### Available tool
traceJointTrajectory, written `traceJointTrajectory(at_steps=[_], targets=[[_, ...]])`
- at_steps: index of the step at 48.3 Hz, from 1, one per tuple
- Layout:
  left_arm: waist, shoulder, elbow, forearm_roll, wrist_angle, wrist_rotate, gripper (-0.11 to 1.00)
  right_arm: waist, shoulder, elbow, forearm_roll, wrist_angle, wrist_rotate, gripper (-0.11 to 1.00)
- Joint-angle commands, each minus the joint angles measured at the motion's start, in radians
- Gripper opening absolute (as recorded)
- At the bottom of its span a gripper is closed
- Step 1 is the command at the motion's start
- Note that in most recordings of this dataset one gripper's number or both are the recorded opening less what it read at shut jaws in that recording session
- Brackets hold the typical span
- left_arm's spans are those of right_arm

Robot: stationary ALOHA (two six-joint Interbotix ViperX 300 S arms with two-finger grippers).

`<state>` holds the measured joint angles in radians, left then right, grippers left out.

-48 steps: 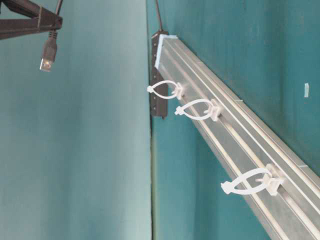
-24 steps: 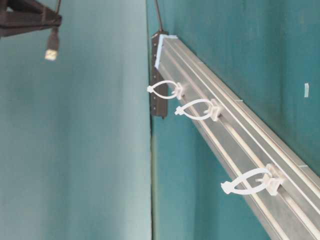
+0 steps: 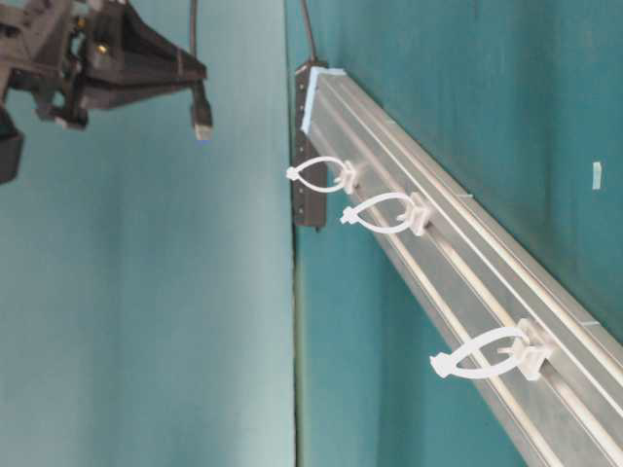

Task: Pass the USB cable through three rings with both arms.
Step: 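Insert the plug through the first white loop with the right gripper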

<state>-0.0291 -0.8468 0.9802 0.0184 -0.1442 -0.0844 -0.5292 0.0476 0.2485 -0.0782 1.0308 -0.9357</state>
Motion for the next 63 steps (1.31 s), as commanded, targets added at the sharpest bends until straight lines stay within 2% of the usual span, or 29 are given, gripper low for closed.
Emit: traceJointTrajectory(at_steps=[1,9,16,43,48,53,56,63], targets=[[-0.002,0.000,-0.025,0.002,-0.003,-0.002,0.14,0.006,0.026,-0.003,-0.014,-0.023,-0.046,0.07],[-0.002,0.000,-0.023,0.002,-0.003,-0.002,0.14,0.018,0.055,-0.003,-0.015,-0.035,-0.164,0.07],[-0.002,0.002,-0.023,0.002,0.012,0.000,0.14,0.023,0.078,0.008,-0.014,-0.058,-0.236,0.07],[-0.020,0.002,-0.025,0.002,0.034,-0.003,0.14,0.025,0.118,0.074,-0.002,-0.219,-0.273,0.07],[-0.025,0.002,-0.028,0.002,0.032,-0.003,0.14,0.018,0.120,0.072,0.046,-0.230,-0.327,0.07],[-0.026,0.002,-0.031,0.002,0.032,-0.003,0.14,0.002,0.120,0.067,0.143,-0.227,-0.388,0.07],[-0.026,0.002,-0.032,0.002,0.032,-0.003,0.14,-0.008,0.120,0.067,0.181,-0.222,-0.413,0.07],[-0.026,0.002,-0.035,0.002,0.032,-0.011,0.14,-0.029,0.121,0.066,0.192,-0.212,-0.439,0.07]])
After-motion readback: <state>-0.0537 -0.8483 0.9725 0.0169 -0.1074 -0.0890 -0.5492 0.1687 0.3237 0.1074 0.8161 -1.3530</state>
